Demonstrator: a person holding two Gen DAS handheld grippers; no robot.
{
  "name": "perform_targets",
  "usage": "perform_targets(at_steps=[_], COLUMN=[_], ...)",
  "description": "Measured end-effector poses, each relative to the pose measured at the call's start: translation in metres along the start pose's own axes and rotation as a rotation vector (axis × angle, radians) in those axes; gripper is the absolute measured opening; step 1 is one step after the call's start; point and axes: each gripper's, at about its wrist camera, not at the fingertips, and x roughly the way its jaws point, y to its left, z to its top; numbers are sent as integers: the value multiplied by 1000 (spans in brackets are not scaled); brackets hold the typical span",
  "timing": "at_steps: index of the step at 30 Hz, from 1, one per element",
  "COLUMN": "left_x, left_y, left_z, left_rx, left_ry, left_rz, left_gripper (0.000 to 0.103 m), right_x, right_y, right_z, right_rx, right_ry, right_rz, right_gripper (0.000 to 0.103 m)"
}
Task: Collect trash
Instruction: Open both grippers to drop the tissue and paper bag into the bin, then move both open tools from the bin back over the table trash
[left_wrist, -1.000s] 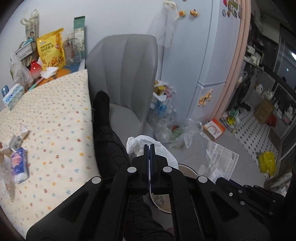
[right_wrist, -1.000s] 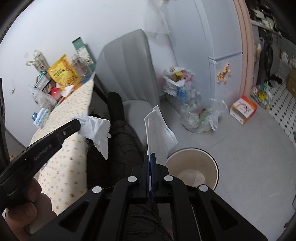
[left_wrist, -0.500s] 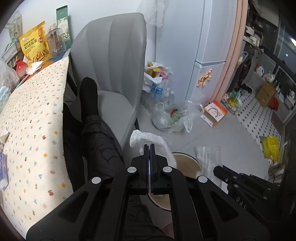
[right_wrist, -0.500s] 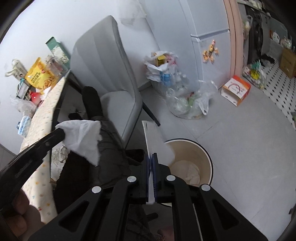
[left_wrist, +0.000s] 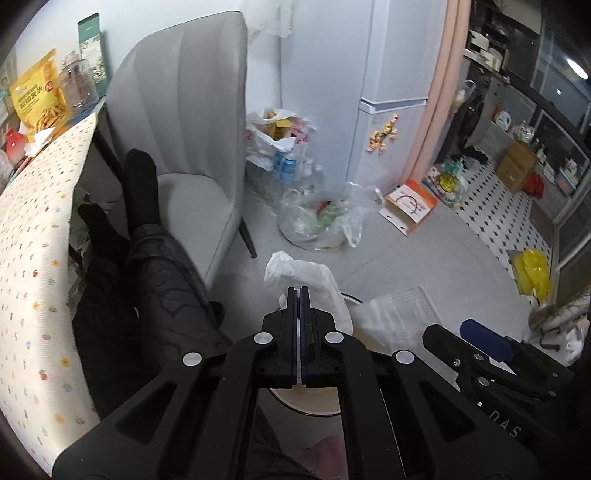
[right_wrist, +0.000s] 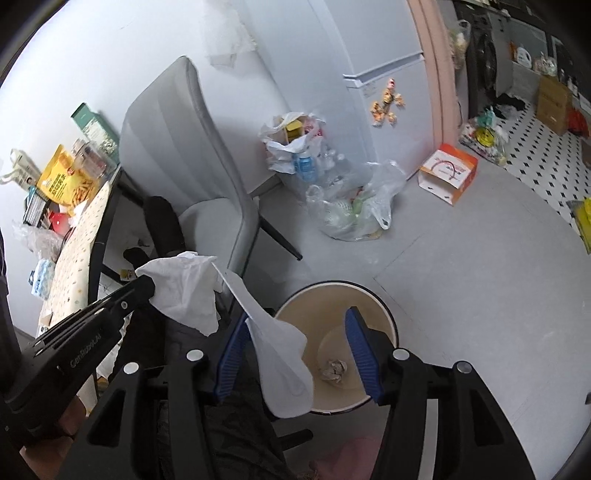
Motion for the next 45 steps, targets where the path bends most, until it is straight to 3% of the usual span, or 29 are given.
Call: perform_targets(at_steps=[4, 9, 17, 19, 21, 25, 28, 32, 45], left_x=[1, 3, 13, 12, 7, -14, -31, -56, -142], left_y=[-1, 7, -13, -13, -11, 0, 13, 35, 128], left_z=[-1, -1, -6, -5, -4, 0, 3, 2, -18], left_rx=[4, -9, 4, -14, -35, -65, -96, -138, -267], left_ry=[4, 15, 61, 65, 45, -7, -39, -93, -251], left_rz=[9, 17, -87, -122, -144, -139, -130, -81, 16], left_gripper=[2, 2, 2, 15, 61, 65, 76, 84, 94], right_x=[11, 18, -17, -24, -30, -42, -47, -55, -89], right_y=[-5, -5, -25, -34, -39, -35, -23, 6, 117], right_z=[-3, -3, -4, -6, -6, -4, -3, -4, -20], right_rx=[5, 21, 64, 94, 103, 95, 79, 14, -168], right_ry=[33, 39, -41, -51, -60, -93, -108, -122, -190], right_rz=[30, 32, -104, -122, -130, -129, -114, -83, 2], right_gripper=[44, 42, 60, 65, 67, 74, 77, 81, 95])
